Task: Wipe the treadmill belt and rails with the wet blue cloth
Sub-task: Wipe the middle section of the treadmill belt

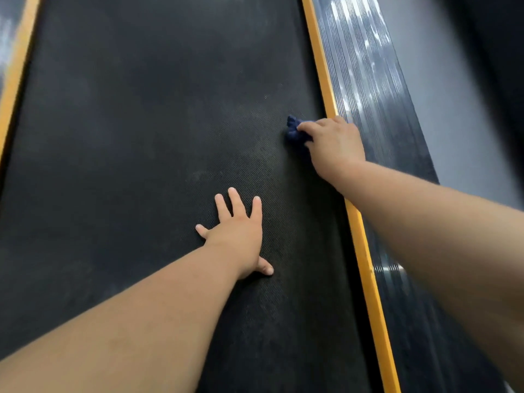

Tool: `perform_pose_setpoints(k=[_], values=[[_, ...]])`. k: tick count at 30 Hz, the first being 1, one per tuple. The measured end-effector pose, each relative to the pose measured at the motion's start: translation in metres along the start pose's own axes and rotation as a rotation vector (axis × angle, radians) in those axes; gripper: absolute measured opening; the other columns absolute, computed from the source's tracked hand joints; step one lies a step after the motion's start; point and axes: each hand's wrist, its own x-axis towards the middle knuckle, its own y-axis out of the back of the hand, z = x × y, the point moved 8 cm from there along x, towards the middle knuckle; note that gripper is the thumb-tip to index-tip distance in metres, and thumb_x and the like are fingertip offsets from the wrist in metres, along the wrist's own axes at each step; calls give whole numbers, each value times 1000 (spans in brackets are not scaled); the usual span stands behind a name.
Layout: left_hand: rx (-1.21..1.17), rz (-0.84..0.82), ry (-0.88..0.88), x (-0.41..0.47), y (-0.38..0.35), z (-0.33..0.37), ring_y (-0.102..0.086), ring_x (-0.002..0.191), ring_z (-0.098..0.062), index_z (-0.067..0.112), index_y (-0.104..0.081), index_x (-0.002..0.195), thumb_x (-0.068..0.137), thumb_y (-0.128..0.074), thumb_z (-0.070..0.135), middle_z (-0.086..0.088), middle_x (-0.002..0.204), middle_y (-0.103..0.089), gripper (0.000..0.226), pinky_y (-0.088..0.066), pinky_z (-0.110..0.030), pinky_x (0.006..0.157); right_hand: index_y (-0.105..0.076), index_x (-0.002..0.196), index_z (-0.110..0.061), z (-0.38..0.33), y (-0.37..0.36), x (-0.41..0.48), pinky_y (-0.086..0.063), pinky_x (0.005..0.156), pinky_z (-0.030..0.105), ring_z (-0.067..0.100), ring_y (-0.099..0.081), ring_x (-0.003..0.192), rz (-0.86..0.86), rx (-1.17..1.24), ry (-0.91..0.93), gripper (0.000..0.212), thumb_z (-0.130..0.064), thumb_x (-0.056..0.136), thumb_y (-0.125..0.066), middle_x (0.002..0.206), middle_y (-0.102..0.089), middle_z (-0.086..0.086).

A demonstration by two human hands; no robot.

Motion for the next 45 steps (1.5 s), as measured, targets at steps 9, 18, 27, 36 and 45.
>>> perform_pose_setpoints(k=[9, 18, 27, 36, 45], values=[[-47, 59, -26, -4, 2, -1, 25, 139, -41, 26, 20, 147, 62, -76, 62, -17, 149, 34, 133, -21, -72, 102, -65, 103, -18, -22, -4, -153, -49, 70, 39, 29, -50, 79, 2, 84, 155, 31, -5, 75, -68, 91, -67, 3], [46, 117, -80, -44, -40, -16, 23, 140, -40, 33, 19, 147, 64, -68, 72, -12, 151, 33, 126, -18, -69, 106, -67, 100, -18, -29, 4, -205, -53, 74, 41, 33, -56, 87, -183, 175, 174, 28, -10, 74, -71, 97, -63, 7], [32, 9, -23, -45, -58, -6, 27, 136, -46, 33, 25, 144, 59, -77, 65, -15, 146, 40, 137, -19, -77, 98, -53, 116, -14, -28, -2, -183, -45, 75, 37, 28, -48, 104, -319, 93, -21, 30, -23, 87, -56, 108, -52, 8], [15, 16, -34, -42, -58, -5, 26, 136, -49, 33, 22, 145, 55, -81, 61, -17, 147, 38, 140, -21, -79, 95, -59, 116, -19, -33, 13, -217, -49, 84, 40, 30, -54, 107, -366, 173, 109, 30, -18, 86, -60, 122, -52, 5], [17, 37, -49, -40, -58, -5, 24, 136, -49, 34, 21, 146, 53, -82, 62, -16, 149, 34, 142, -20, -79, 95, -58, 122, -25, -48, -7, -210, -46, 86, 34, 25, -51, 113, -302, 194, -216, 37, -14, 87, -53, 126, -53, -1]])
